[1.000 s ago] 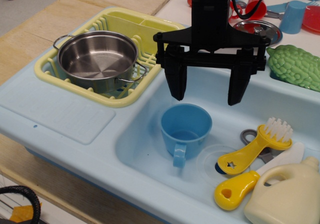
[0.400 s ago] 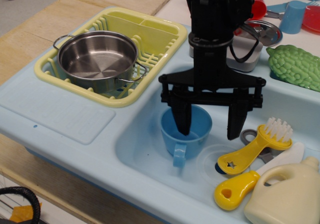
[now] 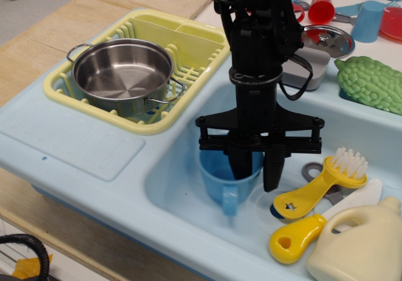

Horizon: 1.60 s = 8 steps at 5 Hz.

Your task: Put cup into pot or pan

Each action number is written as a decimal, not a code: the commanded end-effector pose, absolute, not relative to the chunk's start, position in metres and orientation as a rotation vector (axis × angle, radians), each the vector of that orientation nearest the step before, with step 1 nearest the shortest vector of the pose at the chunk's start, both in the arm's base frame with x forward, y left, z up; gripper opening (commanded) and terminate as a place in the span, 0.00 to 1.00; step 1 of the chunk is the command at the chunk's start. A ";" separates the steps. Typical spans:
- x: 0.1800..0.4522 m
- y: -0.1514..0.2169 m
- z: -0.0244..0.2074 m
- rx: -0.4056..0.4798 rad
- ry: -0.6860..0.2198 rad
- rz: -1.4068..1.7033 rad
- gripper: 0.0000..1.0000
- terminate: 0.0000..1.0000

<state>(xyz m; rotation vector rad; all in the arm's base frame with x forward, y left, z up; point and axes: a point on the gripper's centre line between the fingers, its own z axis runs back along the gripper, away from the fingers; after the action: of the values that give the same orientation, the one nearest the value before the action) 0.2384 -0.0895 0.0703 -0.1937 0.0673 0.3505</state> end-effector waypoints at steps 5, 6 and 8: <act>0.253 -0.050 0.181 -0.001 -0.137 0.374 0.00 0.00; 0.268 -0.020 0.192 0.022 -0.152 0.369 0.00 0.00; 0.278 0.027 0.179 0.054 -0.072 0.364 0.00 0.00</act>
<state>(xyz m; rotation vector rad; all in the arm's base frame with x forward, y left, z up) 0.2731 0.0328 0.1648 0.0537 -0.0285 0.3596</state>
